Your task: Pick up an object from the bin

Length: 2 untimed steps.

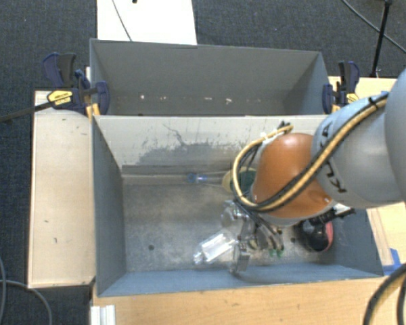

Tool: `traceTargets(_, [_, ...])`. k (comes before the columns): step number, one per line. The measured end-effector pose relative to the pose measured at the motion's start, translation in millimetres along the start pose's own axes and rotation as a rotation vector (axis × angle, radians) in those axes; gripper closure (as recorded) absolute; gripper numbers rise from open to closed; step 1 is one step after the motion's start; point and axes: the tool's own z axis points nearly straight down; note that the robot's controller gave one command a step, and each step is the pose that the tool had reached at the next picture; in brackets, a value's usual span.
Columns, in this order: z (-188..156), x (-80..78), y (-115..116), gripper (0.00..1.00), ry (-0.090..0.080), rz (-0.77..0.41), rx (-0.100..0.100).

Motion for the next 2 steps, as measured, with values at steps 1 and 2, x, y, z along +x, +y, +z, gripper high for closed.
traceTargets(1, [25.4, -3.1, -3.1, 0.00, -0.010, 0.112, -0.001])
traceTargets(2, [25.5, -2.0, -3.1, 1.00, -0.008, 0.116, -0.001])
